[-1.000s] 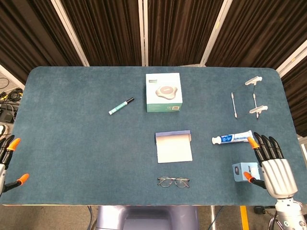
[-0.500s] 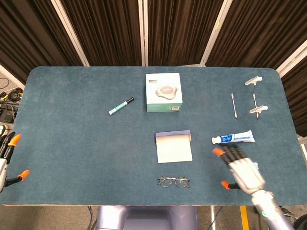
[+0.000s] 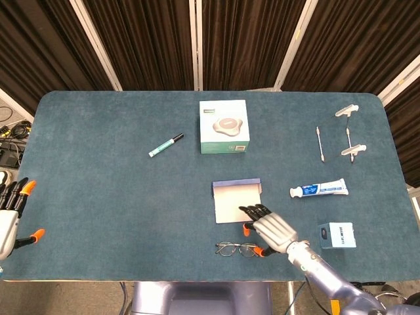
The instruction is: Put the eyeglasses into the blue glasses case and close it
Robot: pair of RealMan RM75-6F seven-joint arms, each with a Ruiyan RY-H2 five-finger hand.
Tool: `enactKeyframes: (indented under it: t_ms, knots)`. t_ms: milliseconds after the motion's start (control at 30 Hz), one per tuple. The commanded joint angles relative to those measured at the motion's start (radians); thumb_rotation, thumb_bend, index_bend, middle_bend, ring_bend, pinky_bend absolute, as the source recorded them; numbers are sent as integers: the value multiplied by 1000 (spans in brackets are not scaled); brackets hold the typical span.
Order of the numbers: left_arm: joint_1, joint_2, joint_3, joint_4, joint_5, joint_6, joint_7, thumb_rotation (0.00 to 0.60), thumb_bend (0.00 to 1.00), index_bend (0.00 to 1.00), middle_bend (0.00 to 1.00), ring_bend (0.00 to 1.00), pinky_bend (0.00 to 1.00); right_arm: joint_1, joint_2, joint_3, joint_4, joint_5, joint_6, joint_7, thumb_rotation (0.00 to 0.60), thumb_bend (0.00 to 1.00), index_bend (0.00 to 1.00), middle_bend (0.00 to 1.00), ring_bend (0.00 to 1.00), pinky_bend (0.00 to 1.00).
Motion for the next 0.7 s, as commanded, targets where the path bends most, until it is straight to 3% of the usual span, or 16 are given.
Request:
enactKeyframes:
  t_ms: [33, 367, 700]
  knots:
    - [-6, -5, -1, 5, -7, -9, 6, 600, 0, 0, 0, 0, 0, 60, -53, 7, -3, 122, -37, -87, 600, 225, 464, 0, 0, 0]
    - [-8, -6, 1, 4, -13, -7, 11, 600, 0, 0, 0, 0, 0, 140, -155, -32, 12, 278, 4, -243, 600, 228, 477, 0, 0, 0]
    - [-5, -6, 3, 5, -20, -3, 8, 600, 0, 0, 0, 0, 0, 167, -187, -63, 17, 304, 52, -295, 600, 230, 481, 0, 0, 0]
